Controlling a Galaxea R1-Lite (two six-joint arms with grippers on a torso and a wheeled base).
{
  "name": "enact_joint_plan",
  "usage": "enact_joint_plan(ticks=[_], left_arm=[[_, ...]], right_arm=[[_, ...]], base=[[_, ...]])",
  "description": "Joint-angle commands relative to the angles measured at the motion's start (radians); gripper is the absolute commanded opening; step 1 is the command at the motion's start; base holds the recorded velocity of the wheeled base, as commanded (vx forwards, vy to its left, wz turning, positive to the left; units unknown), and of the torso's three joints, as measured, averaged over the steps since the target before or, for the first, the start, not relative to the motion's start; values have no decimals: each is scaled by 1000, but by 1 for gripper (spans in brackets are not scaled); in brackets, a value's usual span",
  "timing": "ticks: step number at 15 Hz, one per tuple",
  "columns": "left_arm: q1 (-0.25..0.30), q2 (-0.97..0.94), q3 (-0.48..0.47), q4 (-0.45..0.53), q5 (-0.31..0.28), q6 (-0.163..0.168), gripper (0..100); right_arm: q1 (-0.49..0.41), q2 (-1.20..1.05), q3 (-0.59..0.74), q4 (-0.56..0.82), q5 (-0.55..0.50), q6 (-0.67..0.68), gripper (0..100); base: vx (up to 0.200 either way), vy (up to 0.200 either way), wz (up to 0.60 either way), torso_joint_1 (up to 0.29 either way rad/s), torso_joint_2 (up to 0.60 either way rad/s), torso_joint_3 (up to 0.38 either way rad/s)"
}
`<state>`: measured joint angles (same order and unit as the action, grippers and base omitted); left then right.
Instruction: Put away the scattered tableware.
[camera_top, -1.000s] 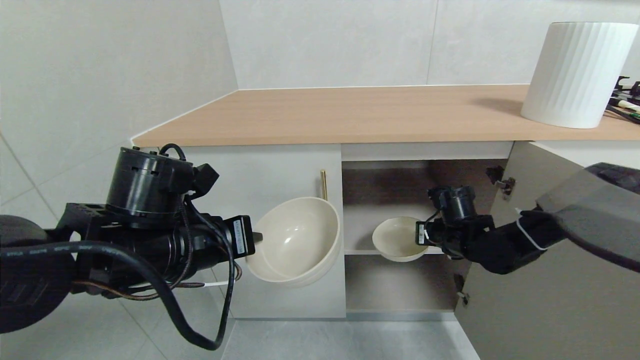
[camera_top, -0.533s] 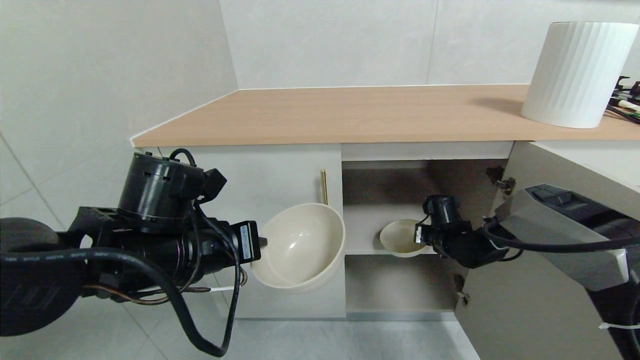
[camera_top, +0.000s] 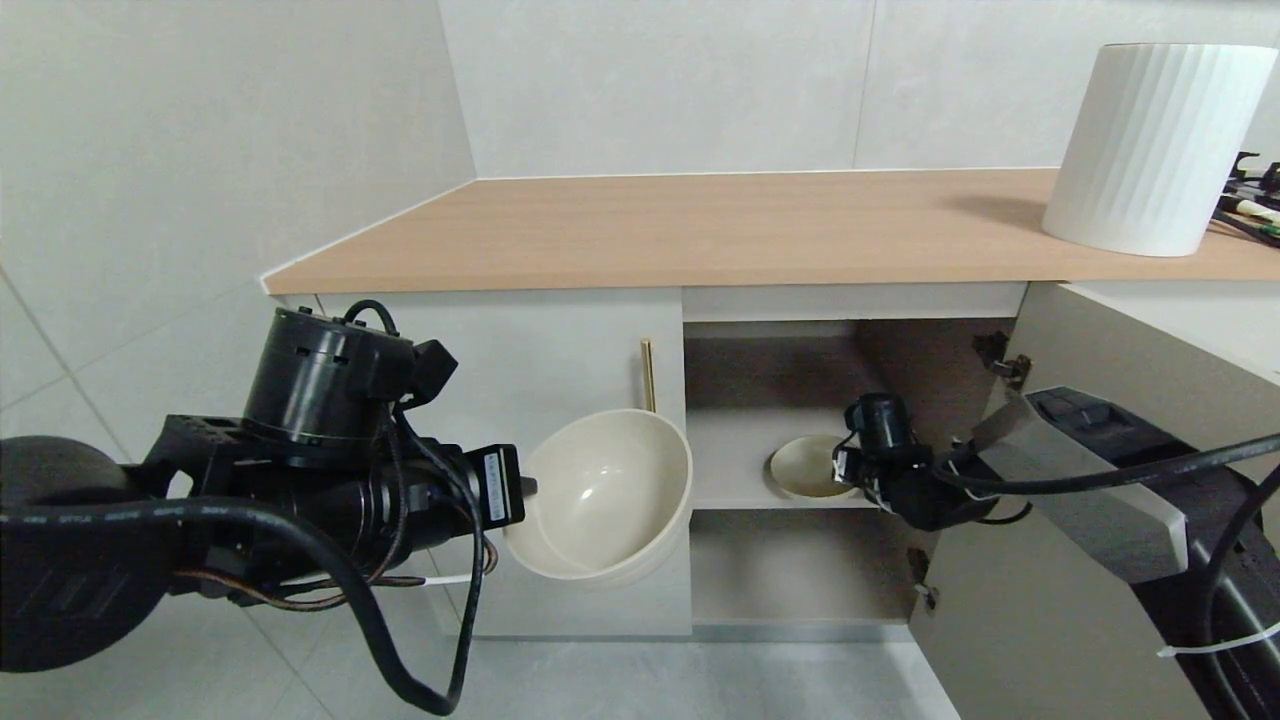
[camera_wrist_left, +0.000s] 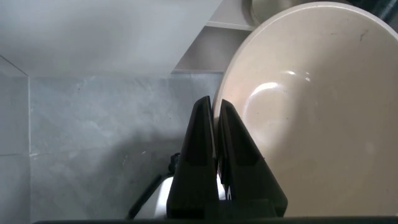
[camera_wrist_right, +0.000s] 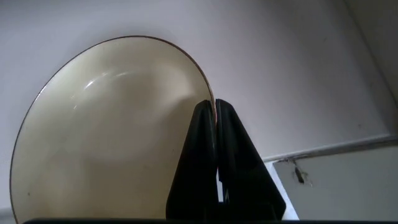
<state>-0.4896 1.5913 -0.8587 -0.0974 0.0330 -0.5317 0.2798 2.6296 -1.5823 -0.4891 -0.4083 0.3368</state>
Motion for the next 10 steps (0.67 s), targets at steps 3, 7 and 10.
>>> enact_joint_plan(ticks=[3,7,10], left_arm=[[0,1,0,1,1,-1,0],[0,3,0,-1,-1,-1,0],[0,3,0,-1,-1,-1,0]], right_arm=[[-7,63,-122,47,-30,44,0],[-7,70,-136,49,-33,51,0],[-7,70,-148,49,-37,54,100]], base=[[0,0,0,0,0,0],[0,0,0,0,0,0],[0,0,0,0,0,0]])
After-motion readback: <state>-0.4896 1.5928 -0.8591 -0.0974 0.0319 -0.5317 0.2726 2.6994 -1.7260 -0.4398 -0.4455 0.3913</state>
